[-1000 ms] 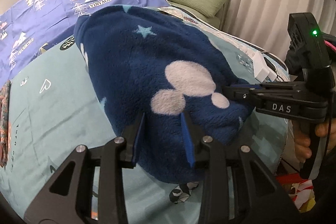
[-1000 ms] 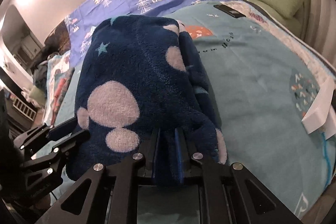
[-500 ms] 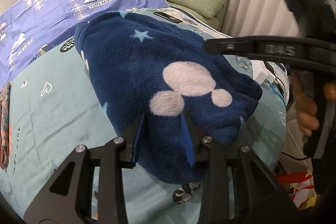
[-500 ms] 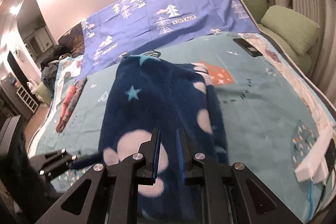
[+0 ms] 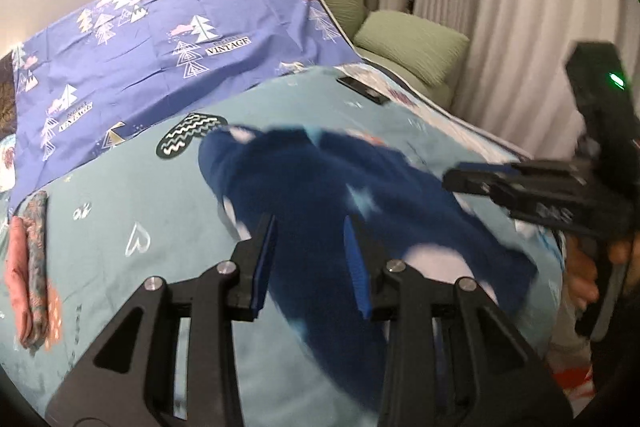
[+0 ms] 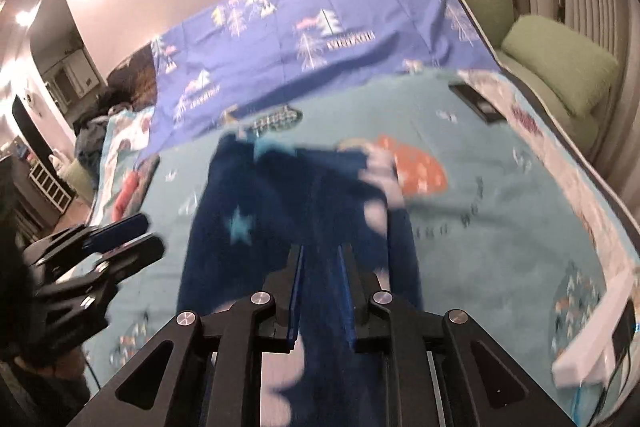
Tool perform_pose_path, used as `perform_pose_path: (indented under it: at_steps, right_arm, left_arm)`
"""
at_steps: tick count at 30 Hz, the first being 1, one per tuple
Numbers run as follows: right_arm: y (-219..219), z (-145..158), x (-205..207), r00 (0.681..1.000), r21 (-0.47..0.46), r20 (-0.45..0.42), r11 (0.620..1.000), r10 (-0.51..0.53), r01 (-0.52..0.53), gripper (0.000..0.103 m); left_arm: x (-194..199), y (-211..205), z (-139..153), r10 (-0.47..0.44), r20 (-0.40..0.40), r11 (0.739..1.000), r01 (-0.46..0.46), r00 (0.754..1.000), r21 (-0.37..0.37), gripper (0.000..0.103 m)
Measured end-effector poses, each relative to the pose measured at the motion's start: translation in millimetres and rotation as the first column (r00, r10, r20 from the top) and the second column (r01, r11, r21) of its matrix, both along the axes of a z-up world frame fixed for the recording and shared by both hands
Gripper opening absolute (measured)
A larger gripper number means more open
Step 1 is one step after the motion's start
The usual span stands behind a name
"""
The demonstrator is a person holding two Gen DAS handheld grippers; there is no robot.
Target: Fold small clothes
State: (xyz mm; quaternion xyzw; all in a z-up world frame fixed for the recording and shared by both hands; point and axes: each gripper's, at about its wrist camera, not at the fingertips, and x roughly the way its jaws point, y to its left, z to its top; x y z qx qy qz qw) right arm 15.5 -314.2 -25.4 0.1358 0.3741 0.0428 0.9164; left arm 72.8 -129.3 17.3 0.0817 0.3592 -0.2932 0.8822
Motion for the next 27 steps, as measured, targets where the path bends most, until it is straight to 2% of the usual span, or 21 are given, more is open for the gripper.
perform_pose_path:
  at_steps: [1,4,7,9,10,13,15,18,21,24,27]
  right_arm:
    - [-1,-1,8,1.000,0.020,0.002,1.000,0.012,-0.012,0.016]
    - [-2,-17,34,0.999,0.042,-0.026,0.999,0.026,-0.025,0.016]
    - [-8,-64,63,0.986,0.005,-0.168,1.000,-0.021,0.022,0.013]
    - [-14,-91,72,0.985,0.011,-0.171,0.999,-0.036,0.038,0.013]
    - [-14,-91,72,0.985,0.010,-0.168,0.999,-0.040,0.043,0.013]
    - [-10,-80,70,0.985,-0.030,-0.173,0.999,-0.026,0.021,0.013]
    - [-9,-66,67,0.985,-0.013,-0.171,1.000,-0.012,0.010,0.014]
    - [-8,-38,66,0.994,0.009,-0.107,0.999,0.033,-0.032,0.016]
    - [0,-16,80,0.998,-0.024,-0.044,0.998,0.054,-0.055,0.017]
    - [2,-24,107,0.993,0.013,-0.077,0.996,0.085,-0.084,0.017]
    - [-1,-68,136,0.975,0.003,-0.221,0.999,0.032,-0.032,0.017]
  left_arm:
    - [13,-2,-3,0.001,-0.018,1.000,-0.001,1.000,-0.013,0.032]
    - [46,-13,-20,0.011,-0.091,0.999,-0.014,0.996,-0.038,0.030]
    - [71,-22,-55,0.039,-0.169,0.999,-0.040,0.985,-0.007,0.031]
    - [81,-29,-87,0.031,-0.195,0.999,-0.025,0.980,0.036,0.031]
    - [81,-31,-95,0.023,-0.192,0.999,-0.016,0.981,0.036,0.031]
    - [69,-36,-86,0.016,-0.138,0.997,-0.005,0.990,0.080,0.031]
    - [66,-36,-77,0.014,-0.129,0.996,-0.003,0.991,0.089,0.030]
    - [63,-29,-51,-0.006,-0.106,0.999,0.011,0.994,0.043,0.030]
    - [69,-28,-27,-0.023,-0.031,1.000,0.023,0.999,-0.001,0.030]
    - [89,-36,-30,-0.003,-0.038,0.999,0.004,0.999,0.035,0.031]
    - [121,-40,-67,0.062,-0.114,0.993,-0.049,0.992,0.110,0.031]
